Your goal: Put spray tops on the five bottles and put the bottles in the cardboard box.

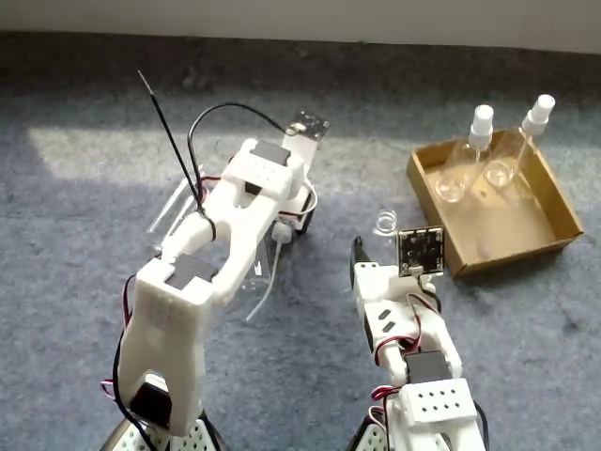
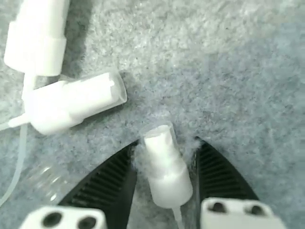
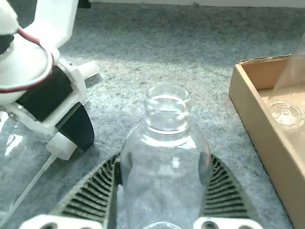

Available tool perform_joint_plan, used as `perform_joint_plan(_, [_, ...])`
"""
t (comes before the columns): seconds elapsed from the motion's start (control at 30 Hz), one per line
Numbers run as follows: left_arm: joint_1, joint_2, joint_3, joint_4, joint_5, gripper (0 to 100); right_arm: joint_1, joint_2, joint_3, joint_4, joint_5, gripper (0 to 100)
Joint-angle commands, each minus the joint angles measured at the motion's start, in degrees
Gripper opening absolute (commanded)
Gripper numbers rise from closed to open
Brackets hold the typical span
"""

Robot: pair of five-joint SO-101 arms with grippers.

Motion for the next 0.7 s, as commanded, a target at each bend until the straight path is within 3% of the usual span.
perform_joint_plan(0.0, [-0.2, 0.5, -2.3, 0.1, 0.2, 1, -0.8, -0.7, 0.7, -1.5, 0.0, 11.5])
perform_joint_plan(0.37, [3.7, 0.0, -4.0, 1.6, 0.4, 4, -6.2, -0.7, 0.7, -1.5, 0.1, 11.5])
perform_joint_plan(0.67, [4.5, 0.0, -22.1, 19.8, 0.4, 4, -6.1, -0.7, 0.6, -1.5, -0.2, 11.5])
